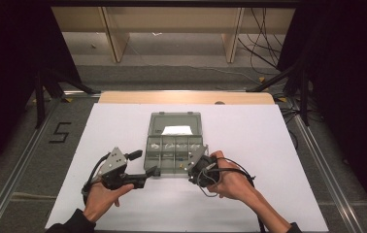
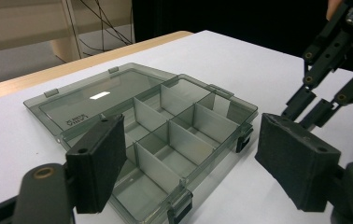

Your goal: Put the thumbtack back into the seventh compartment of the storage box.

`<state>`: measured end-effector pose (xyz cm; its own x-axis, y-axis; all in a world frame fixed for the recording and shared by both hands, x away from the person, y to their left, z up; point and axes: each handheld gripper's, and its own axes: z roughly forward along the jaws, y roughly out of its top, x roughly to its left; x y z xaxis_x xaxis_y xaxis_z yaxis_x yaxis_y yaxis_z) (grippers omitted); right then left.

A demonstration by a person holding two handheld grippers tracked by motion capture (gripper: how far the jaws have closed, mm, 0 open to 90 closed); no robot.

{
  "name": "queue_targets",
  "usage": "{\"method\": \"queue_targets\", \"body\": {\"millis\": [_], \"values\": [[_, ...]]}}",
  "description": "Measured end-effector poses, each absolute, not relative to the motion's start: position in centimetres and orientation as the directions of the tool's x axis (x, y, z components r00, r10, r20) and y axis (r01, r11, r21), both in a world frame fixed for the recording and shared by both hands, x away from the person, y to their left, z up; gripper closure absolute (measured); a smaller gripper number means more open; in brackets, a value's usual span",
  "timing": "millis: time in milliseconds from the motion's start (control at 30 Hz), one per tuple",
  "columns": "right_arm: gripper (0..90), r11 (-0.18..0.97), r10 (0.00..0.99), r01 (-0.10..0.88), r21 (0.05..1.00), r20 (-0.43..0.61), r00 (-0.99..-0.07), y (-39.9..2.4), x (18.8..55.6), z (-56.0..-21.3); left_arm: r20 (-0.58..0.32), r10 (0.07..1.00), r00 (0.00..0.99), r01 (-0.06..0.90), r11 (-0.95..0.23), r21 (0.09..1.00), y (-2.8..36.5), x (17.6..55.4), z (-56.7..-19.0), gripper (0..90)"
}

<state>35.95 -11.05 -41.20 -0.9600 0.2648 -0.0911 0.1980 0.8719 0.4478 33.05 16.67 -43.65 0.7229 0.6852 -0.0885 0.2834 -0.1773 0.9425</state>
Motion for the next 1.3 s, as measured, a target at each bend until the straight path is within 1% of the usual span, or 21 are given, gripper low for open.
{"method": "queue_targets", "body": {"millis": [200, 300, 333, 500, 800, 1300], "values": [[82.1, 0.861, 0.273, 0.187, 0.472, -0.118, -0.955, -10.4, 36.8, -40.9, -0.089, 0.686, 0.722, 0.285, -0.178, 0.942, 16.7, 33.0, -43.6, 23.3], [82.1, 0.855, 0.282, 0.191, 0.482, -0.123, -0.952, -10.3, 37.3, -40.8, -0.072, 0.677, 0.732, 0.27, -0.191, 0.944, 16.8, 33.1, -43.6, 23.3], [82.2, 0.854, 0.286, 0.195, 0.482, -0.123, -0.95, -10.3, 37.4, -40.9, -0.09, 0.684, 0.723, 0.284, -0.177, 0.942, 16.7, 33.0, -43.7, 23.3], [82.1, 0.85, 0.295, 0.2, 0.486, -0.126, -0.947, -10.0, 38.0, -41.0, -0.078, 0.68, 0.729, 0.276, -0.187, 0.943, 16.6, 33.1, -43.6, 23.4], [82.1, 0.84, 0.309, 0.203, 0.503, -0.137, -0.941, -9.6, 39.4, -41.0, -0.089, 0.683, 0.724, 0.284, -0.178, 0.942, 16.6, 33.1, -43.7, 23.3], [82.1, 0.84, 0.323, 0.211, 0.5, -0.148, -0.935, -8.6, 40.9, -41.8, -0.072, 0.676, 0.734, 0.27, -0.192, 0.944, 16.7, 33.2, -43.6, 23.3]]}}
